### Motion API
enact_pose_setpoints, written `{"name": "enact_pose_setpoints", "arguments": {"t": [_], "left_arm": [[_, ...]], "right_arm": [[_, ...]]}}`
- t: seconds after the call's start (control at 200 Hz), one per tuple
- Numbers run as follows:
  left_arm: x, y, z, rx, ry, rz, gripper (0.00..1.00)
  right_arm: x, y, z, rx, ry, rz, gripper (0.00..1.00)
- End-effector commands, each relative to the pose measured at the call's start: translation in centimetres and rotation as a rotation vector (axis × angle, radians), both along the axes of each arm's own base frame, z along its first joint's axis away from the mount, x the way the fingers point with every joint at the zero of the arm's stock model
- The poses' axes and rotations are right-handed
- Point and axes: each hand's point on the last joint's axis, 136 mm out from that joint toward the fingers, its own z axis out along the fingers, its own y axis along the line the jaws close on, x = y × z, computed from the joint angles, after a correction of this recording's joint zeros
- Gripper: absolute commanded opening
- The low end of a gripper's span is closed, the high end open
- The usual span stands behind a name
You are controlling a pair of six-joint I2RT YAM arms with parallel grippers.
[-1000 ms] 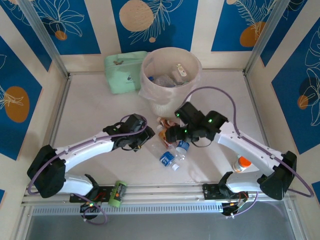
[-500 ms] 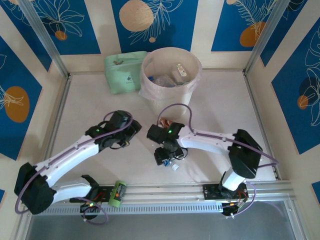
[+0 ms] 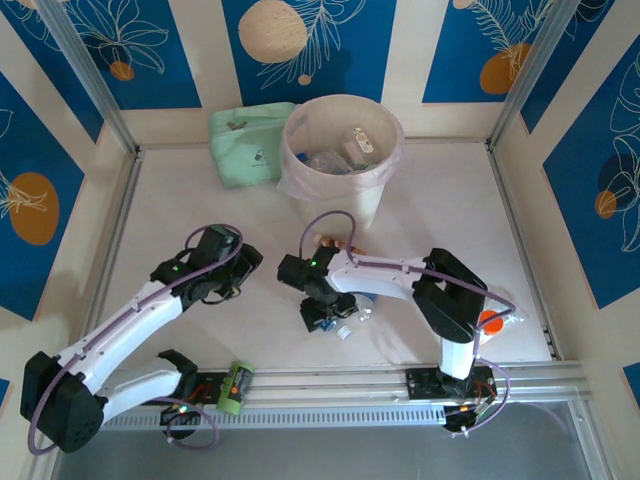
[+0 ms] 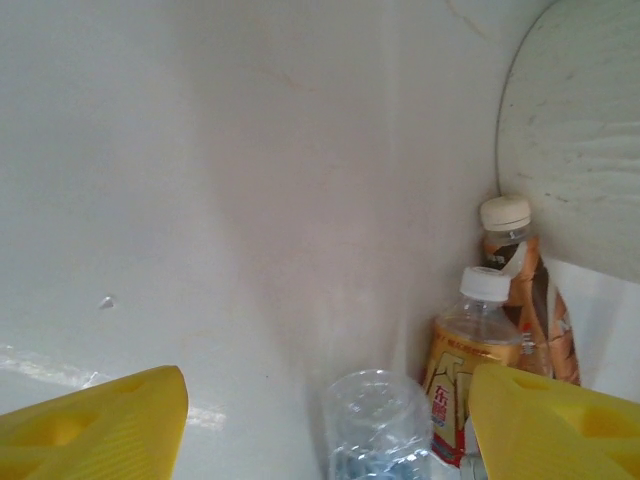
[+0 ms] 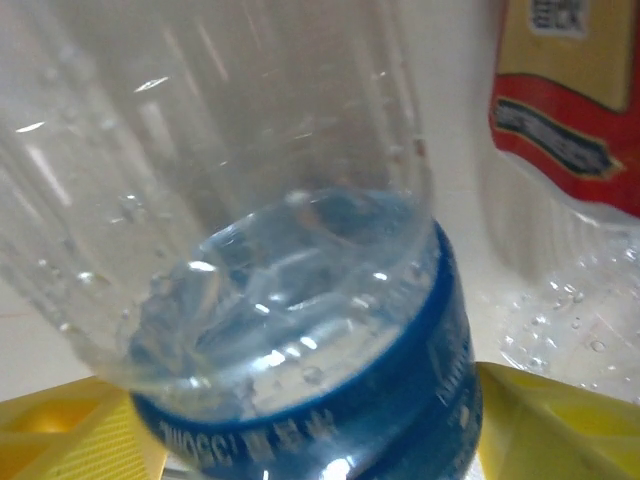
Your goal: Put the plastic bottles in the bin
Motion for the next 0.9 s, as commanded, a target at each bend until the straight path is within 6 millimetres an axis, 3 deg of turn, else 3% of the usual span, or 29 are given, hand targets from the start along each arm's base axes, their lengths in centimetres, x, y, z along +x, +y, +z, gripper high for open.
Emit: {"name": "enact_pose_setpoints", "arguments": {"t": [0.0, 0.225, 0.395, 0.49, 0.62, 0.755, 0.895], "left_arm": [[0.0, -0.2, -0.3, -0.006, 0.009, -0.019, 0.75], [-0.4, -0.7, -1.6, -0.039, 0.028, -0.026, 0.76], [-0.2, -0.8, -1.1, -0.045, 0.01, -0.034, 0.77], [0.5, -1.3, -0.1, -0.053, -0.021, -0.056, 0.79], [2.4, -3.7, 3.0, -0.136, -0.148, -0.141, 0.8], [4.1, -7.1, 8.8, -0.277, -0.337, -0.276, 0.81], [4.6, -8.0, 13.2, -0.296, -0.466, -0.347, 0.83]], "right_arm": [[0.0, 0.4, -0.5, -0.009, 0.035, 0.013, 0.74], [0.4, 0.7, -0.4, 0.028, 0.047, -0.012, 0.65], [0.9, 1.5, 2.4, 0.076, -0.038, 0.008, 0.63], [1.6, 2.6, 5.1, 0.164, -0.087, -0.012, 0.63], [2.7, 4.1, 10.1, 0.307, -0.169, -0.024, 0.62], [3.8, 4.5, 14.4, 0.442, -0.22, -0.057, 0.62], [5.1, 4.0, 18.2, 0.594, -0.255, -0.12, 0.61]]}}
